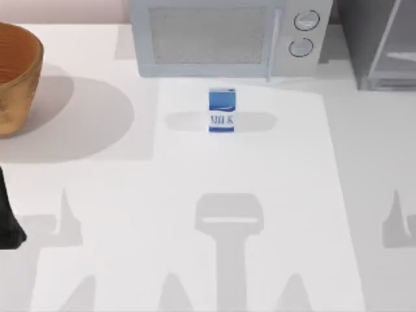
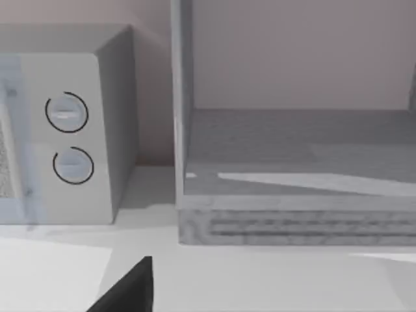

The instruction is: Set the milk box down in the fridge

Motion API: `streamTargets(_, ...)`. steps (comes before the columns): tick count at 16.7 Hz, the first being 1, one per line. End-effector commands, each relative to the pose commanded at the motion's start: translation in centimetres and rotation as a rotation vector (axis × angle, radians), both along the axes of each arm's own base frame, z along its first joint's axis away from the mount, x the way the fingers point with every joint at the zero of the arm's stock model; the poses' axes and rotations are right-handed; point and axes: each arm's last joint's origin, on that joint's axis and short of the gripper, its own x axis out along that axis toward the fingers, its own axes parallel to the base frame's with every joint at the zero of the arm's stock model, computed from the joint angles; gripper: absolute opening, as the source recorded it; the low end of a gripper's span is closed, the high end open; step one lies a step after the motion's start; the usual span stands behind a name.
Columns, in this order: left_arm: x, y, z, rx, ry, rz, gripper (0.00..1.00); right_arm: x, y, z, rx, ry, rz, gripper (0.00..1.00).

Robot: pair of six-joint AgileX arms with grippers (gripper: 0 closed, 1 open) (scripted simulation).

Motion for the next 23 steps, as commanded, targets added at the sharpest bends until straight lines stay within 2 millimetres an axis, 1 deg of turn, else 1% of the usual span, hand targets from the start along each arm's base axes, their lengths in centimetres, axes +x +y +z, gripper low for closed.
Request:
streamTargets(3,0.0,0.0,0.0,0.000,0.000,0.000,1.00,0.0,0.0,0.0,0.000,0.000,0.000,1.00)
streamTargets(5,0.0,0.0,0.0,0.000,0.000,0.000,1.00,0.2,0.1,0.6,0.002,0.004,-0.006,1.00)
streamTargets(7,0.0,0.0,0.0,0.000,0.000,0.000,1.00,0.5,0.2,1.6,0.005,0.009,-0.012,1.00)
streamTargets(10,0.0,0.0,0.0,0.000,0.000,0.000,1.00,1.6,0.7,3.3,0.008,0.027,-0.018,1.00)
streamTargets(14,0.0,0.0,0.0,0.000,0.000,0.000,1.00,3.9,1.7,5.8,0.010,0.039,-0.025,1.00)
streamTargets(17,0.0,0.0,0.0,0.000,0.000,0.000,1.00,5.9,2.6,7.2,0.011,0.043,-0.033,1.00)
streamTargets(20,0.0,0.0,0.0,0.000,0.000,0.000,1.00,8.2,3.9,8.3,0.014,0.045,-0.032,1.00)
streamTargets(23,0.0,0.0,0.0,0.000,0.000,0.000,1.00,10.7,5.7,8.8,0.015,0.053,-0.024,1.00)
